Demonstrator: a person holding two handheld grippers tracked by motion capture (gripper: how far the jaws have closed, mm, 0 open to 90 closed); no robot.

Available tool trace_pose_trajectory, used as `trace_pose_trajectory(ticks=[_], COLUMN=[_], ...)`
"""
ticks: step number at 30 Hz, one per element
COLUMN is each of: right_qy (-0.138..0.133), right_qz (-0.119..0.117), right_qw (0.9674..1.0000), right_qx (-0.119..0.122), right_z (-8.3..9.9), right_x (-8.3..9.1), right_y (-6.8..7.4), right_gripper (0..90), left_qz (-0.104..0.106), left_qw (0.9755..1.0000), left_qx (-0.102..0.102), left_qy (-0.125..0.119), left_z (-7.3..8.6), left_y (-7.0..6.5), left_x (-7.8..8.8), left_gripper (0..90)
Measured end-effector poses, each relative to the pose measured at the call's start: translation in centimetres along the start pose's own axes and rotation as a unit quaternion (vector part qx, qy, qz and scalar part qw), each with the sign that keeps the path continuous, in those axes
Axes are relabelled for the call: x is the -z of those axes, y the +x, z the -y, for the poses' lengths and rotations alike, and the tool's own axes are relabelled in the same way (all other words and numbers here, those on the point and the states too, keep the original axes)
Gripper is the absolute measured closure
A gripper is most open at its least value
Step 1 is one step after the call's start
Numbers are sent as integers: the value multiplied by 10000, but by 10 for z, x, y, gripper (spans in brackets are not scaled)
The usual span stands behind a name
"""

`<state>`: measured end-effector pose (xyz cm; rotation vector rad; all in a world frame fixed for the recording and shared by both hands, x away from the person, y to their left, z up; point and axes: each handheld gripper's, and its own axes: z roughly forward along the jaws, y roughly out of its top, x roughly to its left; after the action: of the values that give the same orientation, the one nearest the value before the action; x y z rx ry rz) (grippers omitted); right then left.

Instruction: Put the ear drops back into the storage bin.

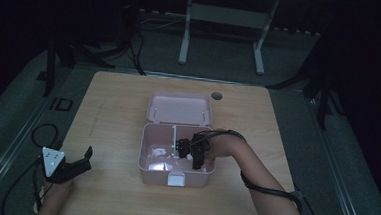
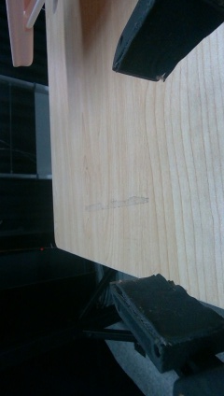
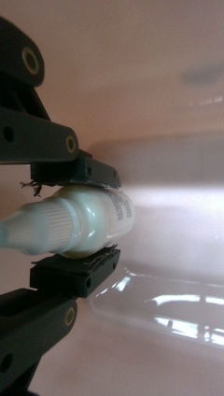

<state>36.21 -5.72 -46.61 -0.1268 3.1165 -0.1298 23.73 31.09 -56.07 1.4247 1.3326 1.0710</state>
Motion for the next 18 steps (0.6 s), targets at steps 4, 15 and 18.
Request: trace_pose_trajectory(ticks=[4, 15, 18], right_qy=[91, 231, 268], right_qz=[75, 124, 133], right_qw=[9999, 9996, 9995], right_qx=[-78, -105, -109], right_z=[-2, -6, -6], right_x=[-6, -15, -19], right_y=[-3, -6, -8], right_gripper=[596, 596, 595], left_qz=[0, 7, 8], left_qw=[10000, 10000, 10000], left_qx=[1, 1, 2], left_qy=[1, -8, -1], left_z=[0, 0, 0], left_y=[0, 0, 0], left_x=[0, 0, 0], left_gripper=[3, 3, 3])
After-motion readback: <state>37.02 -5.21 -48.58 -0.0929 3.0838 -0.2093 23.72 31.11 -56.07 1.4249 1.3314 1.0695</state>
